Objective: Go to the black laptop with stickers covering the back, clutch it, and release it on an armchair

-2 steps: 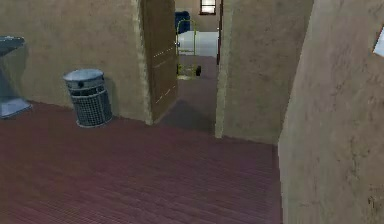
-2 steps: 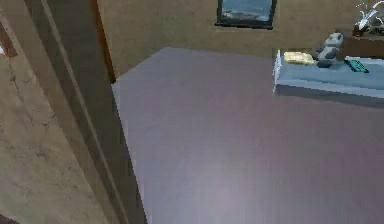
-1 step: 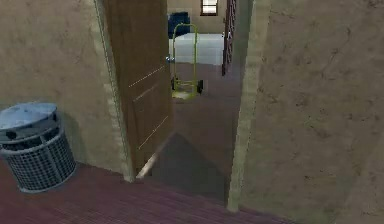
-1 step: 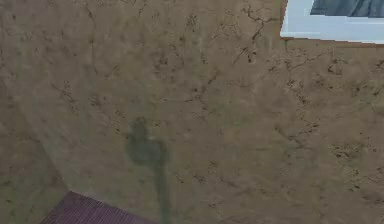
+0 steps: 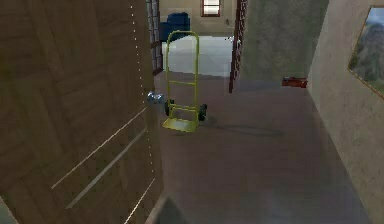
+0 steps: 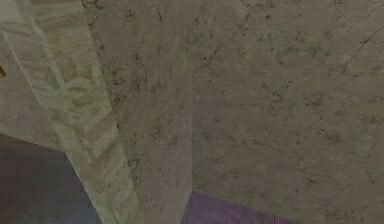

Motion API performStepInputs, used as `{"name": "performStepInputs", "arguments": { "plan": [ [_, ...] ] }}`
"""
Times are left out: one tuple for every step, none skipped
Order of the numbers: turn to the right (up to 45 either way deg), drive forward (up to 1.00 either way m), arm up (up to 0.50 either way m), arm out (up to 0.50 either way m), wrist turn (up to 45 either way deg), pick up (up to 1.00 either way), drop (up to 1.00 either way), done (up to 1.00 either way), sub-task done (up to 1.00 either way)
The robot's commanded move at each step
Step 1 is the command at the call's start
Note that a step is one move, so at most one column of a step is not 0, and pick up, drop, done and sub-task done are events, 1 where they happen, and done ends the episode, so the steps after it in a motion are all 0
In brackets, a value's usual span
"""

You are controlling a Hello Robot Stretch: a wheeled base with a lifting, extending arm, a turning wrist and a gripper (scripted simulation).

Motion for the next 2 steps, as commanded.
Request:
{"name": "performStepInputs", "arguments": {
  "plan": [
    [6.0, 0.0, 0.0, 0.0, 0.0, 0.0, 0.0, 0.0, 0.0],
    [0.0, 0.4, 0.0, 0.0, 0.0, 0.0, 0.0, 0.0, 0.0]
  ]
}}
